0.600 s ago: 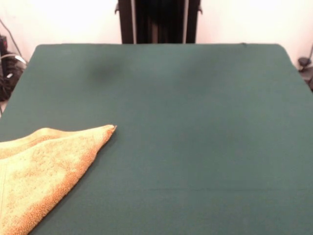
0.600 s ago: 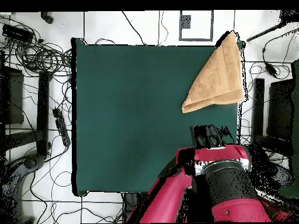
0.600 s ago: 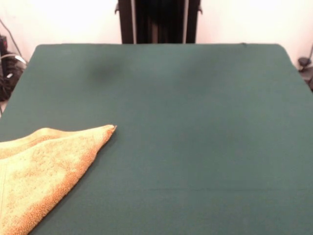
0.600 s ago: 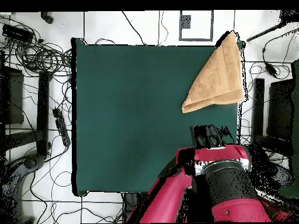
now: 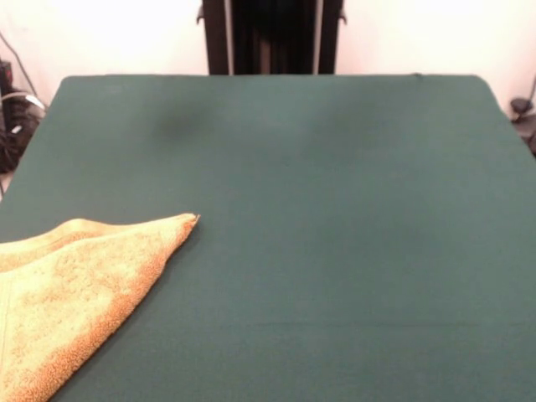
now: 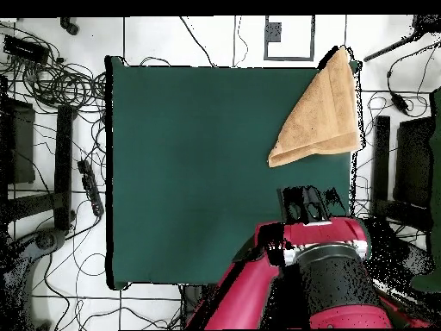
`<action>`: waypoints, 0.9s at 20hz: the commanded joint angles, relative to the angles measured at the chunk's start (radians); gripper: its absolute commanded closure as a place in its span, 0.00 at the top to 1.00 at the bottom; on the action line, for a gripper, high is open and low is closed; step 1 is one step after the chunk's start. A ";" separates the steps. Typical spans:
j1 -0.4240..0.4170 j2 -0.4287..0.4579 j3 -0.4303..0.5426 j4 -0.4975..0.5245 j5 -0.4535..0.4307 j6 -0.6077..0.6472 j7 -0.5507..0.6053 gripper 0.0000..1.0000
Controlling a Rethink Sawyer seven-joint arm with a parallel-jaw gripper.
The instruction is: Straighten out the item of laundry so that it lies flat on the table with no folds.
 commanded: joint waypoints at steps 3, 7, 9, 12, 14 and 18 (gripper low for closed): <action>0.044 -0.044 0.058 0.141 0.026 0.044 0.194 0.00; 0.081 -0.082 0.052 0.255 -0.026 -0.060 0.213 0.00; 0.091 -0.079 0.049 0.281 -0.051 -0.099 0.212 0.00; 0.100 -0.071 0.049 0.294 -0.075 -0.128 0.208 0.00; 0.104 -0.075 0.051 0.310 -0.085 -0.143 0.205 0.00; 0.111 -0.085 0.051 0.341 -0.100 -0.169 0.200 0.00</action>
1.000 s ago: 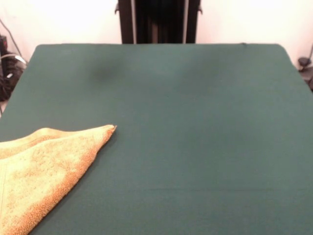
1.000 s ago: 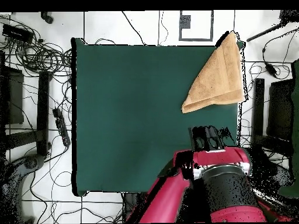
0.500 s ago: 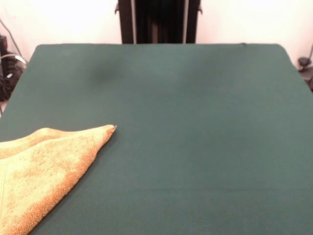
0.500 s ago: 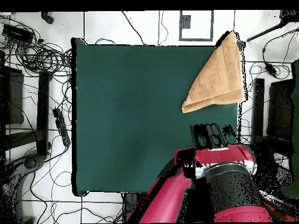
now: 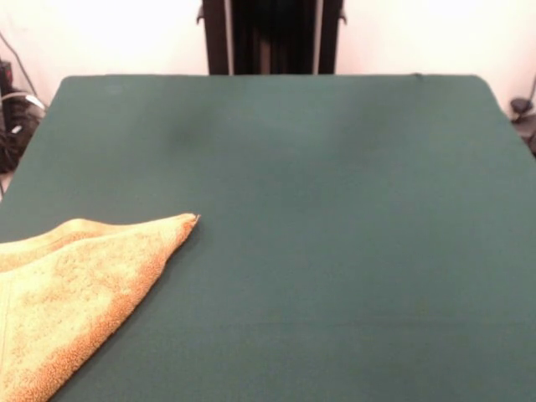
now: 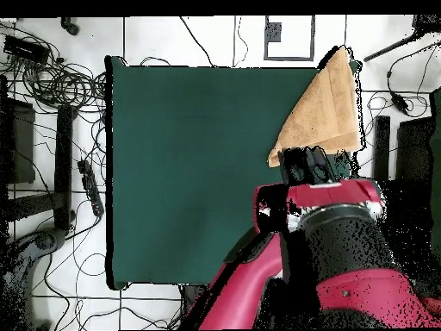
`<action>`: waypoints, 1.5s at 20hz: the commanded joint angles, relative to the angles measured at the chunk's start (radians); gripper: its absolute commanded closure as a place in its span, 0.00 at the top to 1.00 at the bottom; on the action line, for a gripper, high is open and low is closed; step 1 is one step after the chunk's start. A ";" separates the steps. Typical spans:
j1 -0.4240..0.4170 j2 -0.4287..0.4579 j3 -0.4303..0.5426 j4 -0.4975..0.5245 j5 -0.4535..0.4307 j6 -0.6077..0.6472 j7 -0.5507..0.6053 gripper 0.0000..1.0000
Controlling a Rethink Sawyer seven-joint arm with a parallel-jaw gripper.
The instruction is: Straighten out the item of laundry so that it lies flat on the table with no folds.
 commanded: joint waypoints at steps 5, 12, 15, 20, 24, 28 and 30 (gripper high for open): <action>0.070 -0.001 0.041 0.199 -0.076 -0.087 0.206 0.00; 0.106 -0.019 0.033 0.256 -0.134 -0.157 0.223 0.00; 0.117 -0.025 0.029 0.290 -0.165 -0.187 0.221 0.00; 0.143 -0.050 0.026 0.378 -0.222 -0.251 0.244 0.00; 0.163 -0.077 0.030 0.446 -0.265 -0.292 0.263 0.00; 0.173 -0.105 0.040 0.544 -0.287 -0.360 0.248 0.00; 0.171 -0.119 0.044 0.597 -0.290 -0.399 0.227 0.00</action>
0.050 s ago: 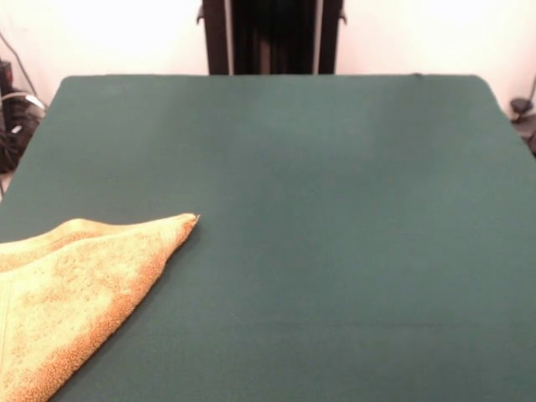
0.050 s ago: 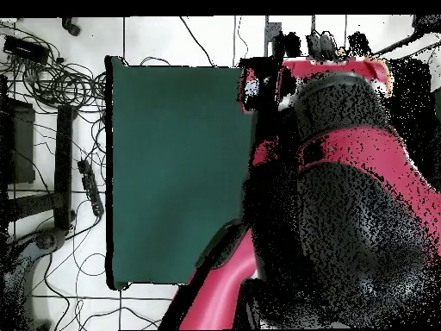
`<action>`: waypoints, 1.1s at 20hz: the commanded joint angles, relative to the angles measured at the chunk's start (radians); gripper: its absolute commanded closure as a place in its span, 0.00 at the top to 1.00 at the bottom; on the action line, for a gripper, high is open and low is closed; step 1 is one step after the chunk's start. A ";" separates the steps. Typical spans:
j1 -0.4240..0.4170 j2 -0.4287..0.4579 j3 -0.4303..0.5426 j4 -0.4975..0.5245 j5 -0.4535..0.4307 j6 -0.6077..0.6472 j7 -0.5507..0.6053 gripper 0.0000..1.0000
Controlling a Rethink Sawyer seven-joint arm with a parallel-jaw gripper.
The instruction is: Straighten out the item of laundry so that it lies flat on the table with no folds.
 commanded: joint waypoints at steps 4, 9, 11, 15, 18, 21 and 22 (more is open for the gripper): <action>0.035 -0.012 0.048 0.368 -0.057 -0.132 0.183 0.00; 0.017 0.010 0.032 0.409 -0.049 -0.134 0.133 0.00; 0.014 0.011 0.031 0.427 -0.053 -0.155 0.131 0.00; 0.015 0.021 0.029 0.440 -0.086 -0.198 0.162 0.00; 0.018 0.027 0.023 0.455 -0.108 -0.226 0.173 0.00; 0.026 0.045 0.023 0.451 -0.127 -0.239 0.164 0.00; 0.026 0.056 0.022 0.451 -0.133 -0.249 0.152 0.00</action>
